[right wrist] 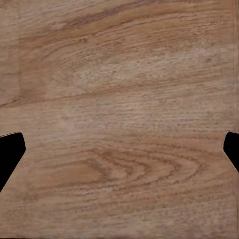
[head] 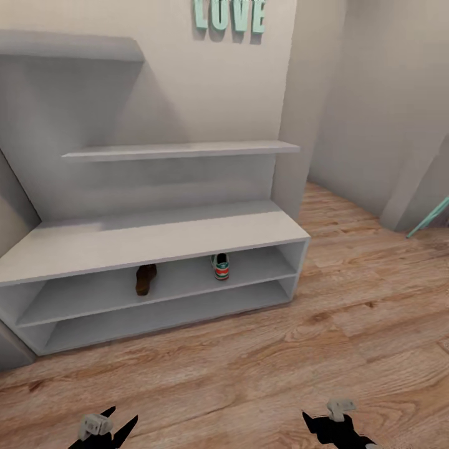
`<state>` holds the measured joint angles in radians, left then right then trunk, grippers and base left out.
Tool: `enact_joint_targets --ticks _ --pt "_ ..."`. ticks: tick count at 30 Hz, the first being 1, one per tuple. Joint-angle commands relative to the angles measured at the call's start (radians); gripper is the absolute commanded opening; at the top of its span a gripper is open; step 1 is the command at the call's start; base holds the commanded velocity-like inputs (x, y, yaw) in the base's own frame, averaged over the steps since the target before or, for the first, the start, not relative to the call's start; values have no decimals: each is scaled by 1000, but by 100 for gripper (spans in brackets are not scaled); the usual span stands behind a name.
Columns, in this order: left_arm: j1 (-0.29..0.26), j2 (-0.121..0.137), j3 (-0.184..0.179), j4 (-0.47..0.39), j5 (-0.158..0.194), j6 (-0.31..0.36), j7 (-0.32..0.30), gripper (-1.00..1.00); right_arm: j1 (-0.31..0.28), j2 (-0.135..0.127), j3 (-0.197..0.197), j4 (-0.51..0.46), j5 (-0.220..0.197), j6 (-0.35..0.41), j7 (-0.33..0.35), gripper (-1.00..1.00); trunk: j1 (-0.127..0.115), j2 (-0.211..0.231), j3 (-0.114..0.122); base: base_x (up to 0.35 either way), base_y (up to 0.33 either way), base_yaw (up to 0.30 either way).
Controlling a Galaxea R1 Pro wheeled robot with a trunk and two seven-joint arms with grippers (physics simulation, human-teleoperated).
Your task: Pick up the two gym shoes and the two sandals from the corridor floor and place them onto the hallstand (shoe rack) in the corridor, making sure they are on the rack and not on the floor. Arrange them so the two gym shoes are next to each other and the two sandals are next to each other.
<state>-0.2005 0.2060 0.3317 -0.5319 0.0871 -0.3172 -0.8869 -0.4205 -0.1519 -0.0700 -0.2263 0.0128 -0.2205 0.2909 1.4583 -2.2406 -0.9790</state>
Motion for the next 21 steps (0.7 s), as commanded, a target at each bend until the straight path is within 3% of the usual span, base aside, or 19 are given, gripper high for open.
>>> enact_joint_targets --ticks 1,2,5,6,16,21 --pt "-1 -4 2 1 3 -2 7 100 2 0 -8 1 1 -6 7 100 0 0 0 0 0 -224" --pt "0 -20 2 5 2 -3 70 100 9 2 -8 11 1 -15 7 100 0 0 2 0 0 -224" --pt "1 -39 1 25 -1 -5 154 100 12 6 -8 39 0 -37 7 100 0 0 5 0 0 -224" --pt "1 -50 0 44 -2 -7 202 100 14 9 -8 60 -1 -83 7 100 4 -7 3 0 0 -224" --pt "1 -54 1 59 2 -8 240 100 14 12 -8 88 -2 -131 7 100 42 -77 -16 0 0 -228" --pt "1 -56 -1 61 -4 -9 306 100 14 14 -8 91 -2 -135 7 100 61 -112 -27 0 0 -244"
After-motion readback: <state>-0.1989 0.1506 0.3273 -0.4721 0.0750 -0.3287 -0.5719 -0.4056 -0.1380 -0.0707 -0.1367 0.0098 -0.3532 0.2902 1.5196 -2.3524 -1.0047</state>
